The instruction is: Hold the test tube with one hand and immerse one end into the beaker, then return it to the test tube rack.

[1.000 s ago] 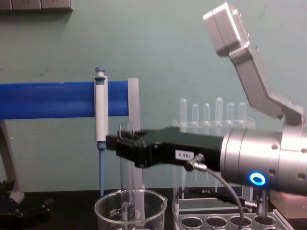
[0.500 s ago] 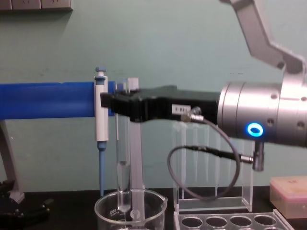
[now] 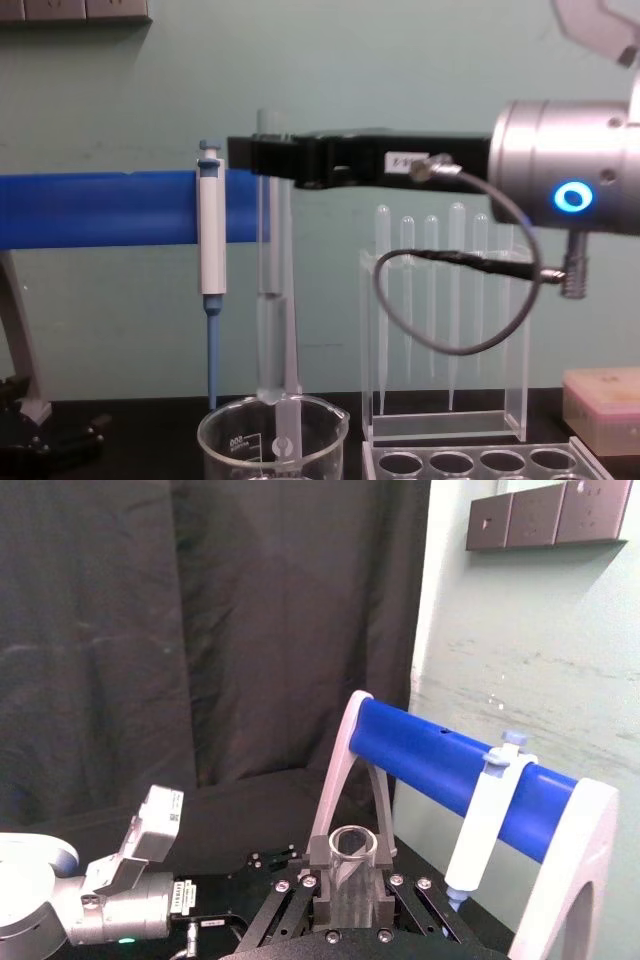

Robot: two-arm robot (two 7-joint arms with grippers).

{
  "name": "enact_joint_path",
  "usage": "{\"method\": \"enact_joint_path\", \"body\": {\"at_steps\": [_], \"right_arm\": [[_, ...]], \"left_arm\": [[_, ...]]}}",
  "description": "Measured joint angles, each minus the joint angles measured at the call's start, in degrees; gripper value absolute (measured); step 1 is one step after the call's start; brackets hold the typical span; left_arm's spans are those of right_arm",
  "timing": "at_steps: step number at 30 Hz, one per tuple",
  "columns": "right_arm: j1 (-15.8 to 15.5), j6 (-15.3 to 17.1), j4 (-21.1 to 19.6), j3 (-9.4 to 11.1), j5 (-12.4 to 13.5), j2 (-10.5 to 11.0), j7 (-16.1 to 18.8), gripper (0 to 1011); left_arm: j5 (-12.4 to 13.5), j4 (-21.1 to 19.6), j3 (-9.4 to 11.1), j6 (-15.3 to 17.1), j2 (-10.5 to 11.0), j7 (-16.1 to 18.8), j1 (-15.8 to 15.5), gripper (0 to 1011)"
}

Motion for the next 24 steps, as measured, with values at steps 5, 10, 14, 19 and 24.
{"method": "enact_joint_path", "body": {"at_steps": [5, 10, 14, 19, 24], "right_arm": [[-1.03, 0.84, -3.28, 1.11, 1.38, 2.67, -0.72, 225], [-2.87, 1.22, -6.63, 2.63, 2.55, 5.98, -1.62, 225], [-4.21, 1.21, -7.97, 3.65, 3.09, 7.76, -2.26, 225], [-6.72, 0.49, -9.55, 5.60, 3.85, 10.27, -3.41, 225], [-9.35, -0.85, -10.42, 7.45, 3.79, 12.20, -4.70, 225]], "left_arm": [[0.00, 0.00, 0.00, 0.00, 0.00, 0.00, 0.00, 1000], [0.01, 0.00, 0.00, 0.00, 0.00, 0.00, 0.00, 1000], [0.00, 0.00, 0.00, 0.00, 0.00, 0.00, 0.00, 1000], [0.00, 0.00, 0.00, 0.00, 0.00, 0.00, 0.00, 1000], [0.00, 0.00, 0.00, 0.00, 0.00, 0.00, 0.00, 1000]]}}
